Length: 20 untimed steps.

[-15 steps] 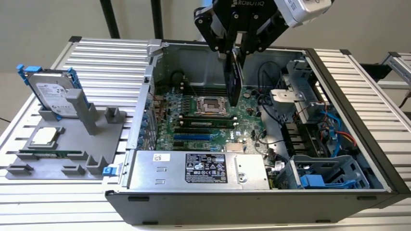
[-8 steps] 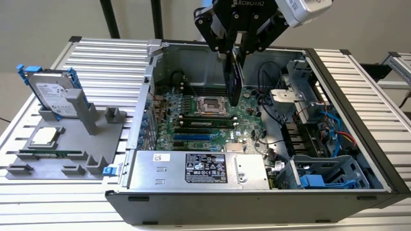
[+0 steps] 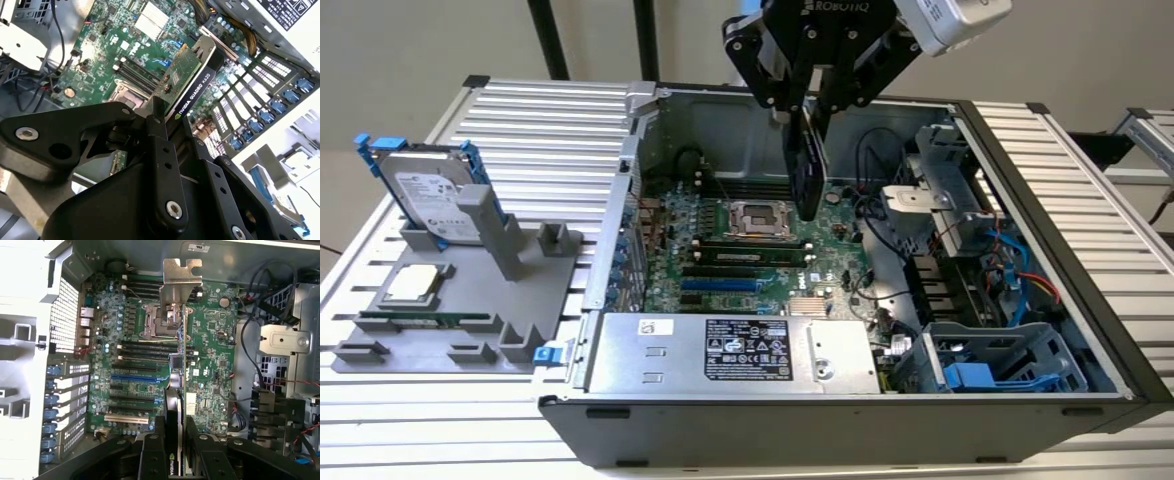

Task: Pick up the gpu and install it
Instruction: 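Insert the gpu into the slot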

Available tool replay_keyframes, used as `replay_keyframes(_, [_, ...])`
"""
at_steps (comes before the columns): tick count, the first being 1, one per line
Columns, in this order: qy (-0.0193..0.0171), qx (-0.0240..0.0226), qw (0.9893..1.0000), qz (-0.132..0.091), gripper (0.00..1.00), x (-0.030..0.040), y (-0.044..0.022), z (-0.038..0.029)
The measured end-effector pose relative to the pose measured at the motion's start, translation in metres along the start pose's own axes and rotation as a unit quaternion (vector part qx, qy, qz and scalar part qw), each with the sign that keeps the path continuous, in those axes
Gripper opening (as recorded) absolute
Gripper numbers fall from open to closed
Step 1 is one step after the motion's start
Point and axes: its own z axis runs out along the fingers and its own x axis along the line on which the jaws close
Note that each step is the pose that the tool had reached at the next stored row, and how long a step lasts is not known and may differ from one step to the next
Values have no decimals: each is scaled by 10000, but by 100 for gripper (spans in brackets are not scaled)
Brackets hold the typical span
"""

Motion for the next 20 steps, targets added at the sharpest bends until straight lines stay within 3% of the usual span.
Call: replay_keyframes(20, [10, -7, 9998, -182, 0, 0, 0, 0])
